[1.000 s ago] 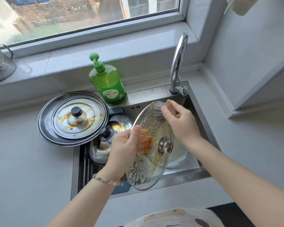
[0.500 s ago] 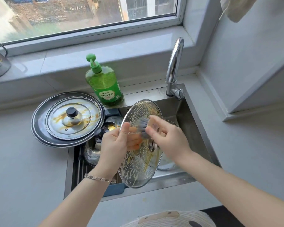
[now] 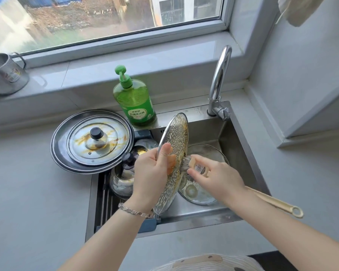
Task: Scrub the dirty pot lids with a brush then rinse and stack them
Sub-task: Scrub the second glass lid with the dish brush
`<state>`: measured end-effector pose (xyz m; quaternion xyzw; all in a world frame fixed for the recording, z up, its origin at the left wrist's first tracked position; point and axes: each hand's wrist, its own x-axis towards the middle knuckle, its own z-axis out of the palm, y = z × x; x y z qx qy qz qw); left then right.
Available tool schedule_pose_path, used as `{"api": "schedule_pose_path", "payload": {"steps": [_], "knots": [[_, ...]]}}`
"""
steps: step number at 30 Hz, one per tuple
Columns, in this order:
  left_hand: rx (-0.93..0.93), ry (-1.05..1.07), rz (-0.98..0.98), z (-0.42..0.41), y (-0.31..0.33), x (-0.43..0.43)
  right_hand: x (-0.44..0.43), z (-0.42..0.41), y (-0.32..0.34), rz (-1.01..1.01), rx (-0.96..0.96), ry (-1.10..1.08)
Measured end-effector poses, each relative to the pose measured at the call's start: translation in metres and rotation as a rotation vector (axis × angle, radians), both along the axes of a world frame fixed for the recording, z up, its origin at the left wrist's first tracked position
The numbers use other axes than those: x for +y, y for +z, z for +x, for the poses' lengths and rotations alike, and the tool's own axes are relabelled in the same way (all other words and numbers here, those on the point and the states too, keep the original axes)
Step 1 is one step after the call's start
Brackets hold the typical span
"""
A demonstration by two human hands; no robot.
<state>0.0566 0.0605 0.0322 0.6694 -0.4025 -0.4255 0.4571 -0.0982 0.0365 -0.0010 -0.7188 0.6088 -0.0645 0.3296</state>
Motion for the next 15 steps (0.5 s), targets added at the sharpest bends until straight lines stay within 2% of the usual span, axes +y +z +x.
{"api": "schedule_pose_path", "payload": {"steps": [3, 5, 7, 9, 10, 12, 13, 15], "knots": [[0.006, 0.002, 0.000, 0.001, 0.002, 0.001, -0.015, 0.002, -0.003, 0.127, -0.236, -0.246], [0.040, 0.047, 0.007, 0.004, 0.004, 0.001, -0.022, 0.003, -0.012, 0.347, -0.498, -0.443], [0.099, 0.114, 0.009, 0.007, 0.006, 0.001, -0.021, 0.004, -0.015, 0.577, -0.629, -0.590], [0.190, 0.200, 0.025, 0.008, 0.006, 0.000, -0.012, 0.007, -0.017, 0.651, -0.739, -0.665], [0.244, 0.250, 0.038, 0.008, 0.006, -0.001, -0.006, 0.009, -0.017, 0.613, -0.806, -0.685], [0.332, 0.340, 0.064, 0.006, 0.004, -0.002, 0.006, 0.016, -0.015, 0.365, -0.810, -0.654], [0.352, 0.371, 0.074, 0.005, 0.003, -0.001, 0.011, 0.018, -0.013, 0.212, -0.701, -0.583], [0.332, 0.380, 0.078, 0.000, 0.000, 0.001, 0.015, 0.019, -0.009, 0.016, -0.339, -0.362]]}}
